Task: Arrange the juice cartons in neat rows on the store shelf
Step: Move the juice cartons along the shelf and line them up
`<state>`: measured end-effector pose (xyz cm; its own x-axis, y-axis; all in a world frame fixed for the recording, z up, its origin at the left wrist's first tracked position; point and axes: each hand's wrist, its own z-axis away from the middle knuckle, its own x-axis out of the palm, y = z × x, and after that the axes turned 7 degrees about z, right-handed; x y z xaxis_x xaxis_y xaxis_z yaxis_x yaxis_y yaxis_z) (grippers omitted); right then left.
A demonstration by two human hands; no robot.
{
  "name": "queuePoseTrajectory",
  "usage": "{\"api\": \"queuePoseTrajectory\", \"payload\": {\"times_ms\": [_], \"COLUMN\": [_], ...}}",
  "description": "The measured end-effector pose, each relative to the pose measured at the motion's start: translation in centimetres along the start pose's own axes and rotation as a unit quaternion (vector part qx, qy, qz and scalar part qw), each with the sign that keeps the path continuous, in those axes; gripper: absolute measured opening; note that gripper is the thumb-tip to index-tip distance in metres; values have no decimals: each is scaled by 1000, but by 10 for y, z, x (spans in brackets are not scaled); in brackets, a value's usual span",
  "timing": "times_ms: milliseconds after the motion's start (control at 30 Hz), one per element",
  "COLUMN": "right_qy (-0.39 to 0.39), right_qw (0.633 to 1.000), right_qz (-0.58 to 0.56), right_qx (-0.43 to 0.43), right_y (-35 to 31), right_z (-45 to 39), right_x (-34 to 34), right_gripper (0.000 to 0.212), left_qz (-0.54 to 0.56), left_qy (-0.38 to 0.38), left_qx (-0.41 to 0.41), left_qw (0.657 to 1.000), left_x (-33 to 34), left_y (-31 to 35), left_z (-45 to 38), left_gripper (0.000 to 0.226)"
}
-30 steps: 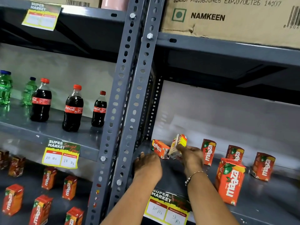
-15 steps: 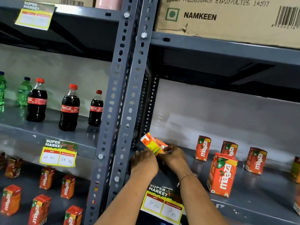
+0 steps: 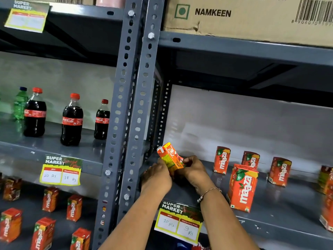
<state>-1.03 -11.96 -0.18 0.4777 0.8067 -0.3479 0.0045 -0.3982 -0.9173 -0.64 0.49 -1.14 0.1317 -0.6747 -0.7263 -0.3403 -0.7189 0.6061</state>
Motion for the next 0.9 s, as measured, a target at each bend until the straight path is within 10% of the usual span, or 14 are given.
{"api": "queuePoseTrajectory", "payload": {"times_ms": [467,767,900], "right_qy": [29,-2,-30], "right_qw": [976,999,995], "right_qz": [208,-13,-88], "right_qx": [-64,-35,-28], "right_y": [4,7,6], "right_z": [7,8,10], "right_x": [-5,-8,-9], "right_gripper": [73,23,38], "left_qz": [-6,57,126], "left_qy": [-34,-12,47], "left_qx": [-7,41,54], "left_qw": [999,997,989], "left_x": [6,4,3], "left_y": [-5,-7,-8], "left_z": [-6,-3,2], "left_gripper": [82,72,78]}}
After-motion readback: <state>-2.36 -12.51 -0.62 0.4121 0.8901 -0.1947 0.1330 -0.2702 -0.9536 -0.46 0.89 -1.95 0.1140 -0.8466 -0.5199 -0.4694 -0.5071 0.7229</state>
